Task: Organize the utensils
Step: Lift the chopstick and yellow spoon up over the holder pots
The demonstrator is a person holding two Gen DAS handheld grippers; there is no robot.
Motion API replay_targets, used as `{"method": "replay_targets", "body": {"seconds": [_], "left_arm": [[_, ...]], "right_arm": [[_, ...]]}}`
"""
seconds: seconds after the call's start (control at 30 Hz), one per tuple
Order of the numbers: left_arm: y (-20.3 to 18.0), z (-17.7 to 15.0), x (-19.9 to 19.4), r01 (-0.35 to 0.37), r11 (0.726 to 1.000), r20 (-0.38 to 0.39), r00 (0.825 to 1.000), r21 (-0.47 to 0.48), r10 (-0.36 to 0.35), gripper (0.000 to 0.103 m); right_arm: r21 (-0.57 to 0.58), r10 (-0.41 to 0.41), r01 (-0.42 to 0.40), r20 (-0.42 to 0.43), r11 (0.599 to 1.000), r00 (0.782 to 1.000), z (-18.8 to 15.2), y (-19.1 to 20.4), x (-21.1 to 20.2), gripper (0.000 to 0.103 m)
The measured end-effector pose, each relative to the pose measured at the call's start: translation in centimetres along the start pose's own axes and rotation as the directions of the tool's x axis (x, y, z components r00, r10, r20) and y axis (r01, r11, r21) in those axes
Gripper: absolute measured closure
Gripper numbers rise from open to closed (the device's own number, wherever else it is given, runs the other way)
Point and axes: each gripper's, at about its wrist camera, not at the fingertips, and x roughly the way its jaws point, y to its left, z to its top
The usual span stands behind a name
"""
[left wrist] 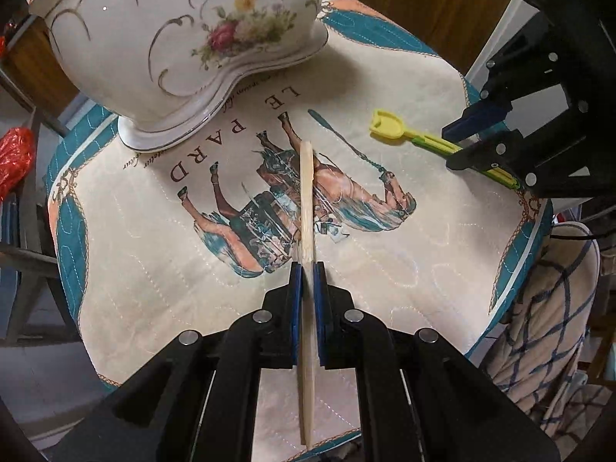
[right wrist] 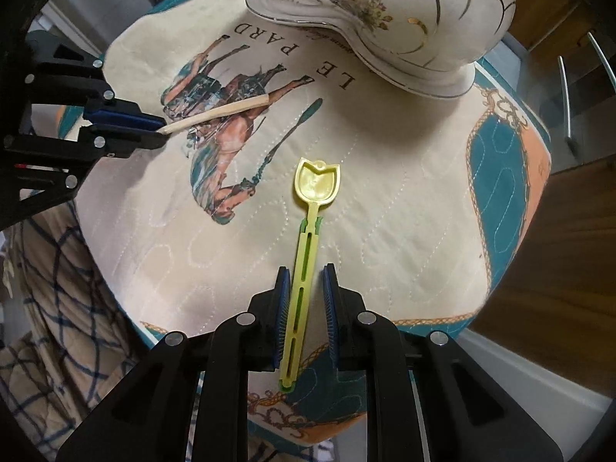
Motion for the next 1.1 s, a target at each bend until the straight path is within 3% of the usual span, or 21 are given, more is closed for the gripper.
{"method": "replay_targets", "body": {"seconds": [0.17,0.33,0.6,0.77,0.8,0.97,1.1], "left_arm": [[0.5,-1.1,-0.4,0.010,0.999,0.061,0.998,-0.037,-0.007,0.097],[1.3,-2.5,-0.9,0.017,0.997,0.147,0.989,-0.076,-0.006,0.097],[1.4,-4.3,-4.1,0.066,0.987,0.330,0.944,-0.147,-0.015,0.097],[2.3,-5.0,-6.8,0.109,0.979,0.462,0.886,-0.171,-0.018,0.097],[2.3,-5.0,-7.0,0.111,0.978,0.480,0.877,-0.175,-0.014,0.097],[2.7,-5.2,-8.9,0.130,0.973,0.590,0.807,-0.193,0.009,0.097],[2.9,-5.2,-9.7,0.137,0.971,0.639,0.769,-0.197,0.021,0.097]], "right_arm": [[0.031,0.013,-0.015,0.059,0.999,0.998,-0.9,0.0,-0.2,0.092],[0.094,-0.012,-0.004,0.163,0.996,0.987,-1.9,-0.5,-0.6,0.093],[0.134,0.035,-0.079,0.306,0.988,0.951,-3.1,-1.3,-2.4,0.093],[0.156,0.059,-0.145,0.457,0.977,0.888,-3.9,-1.7,-4.9,0.093],[0.157,0.070,-0.171,0.505,0.973,0.860,-4.2,-1.9,-5.6,0.093],[0.161,0.084,-0.236,0.633,0.958,0.769,-4.5,-2.3,-7.2,0.093],[0.158,0.109,-0.298,0.693,0.941,0.713,-4.2,-2.4,-7.7,0.093]]}}
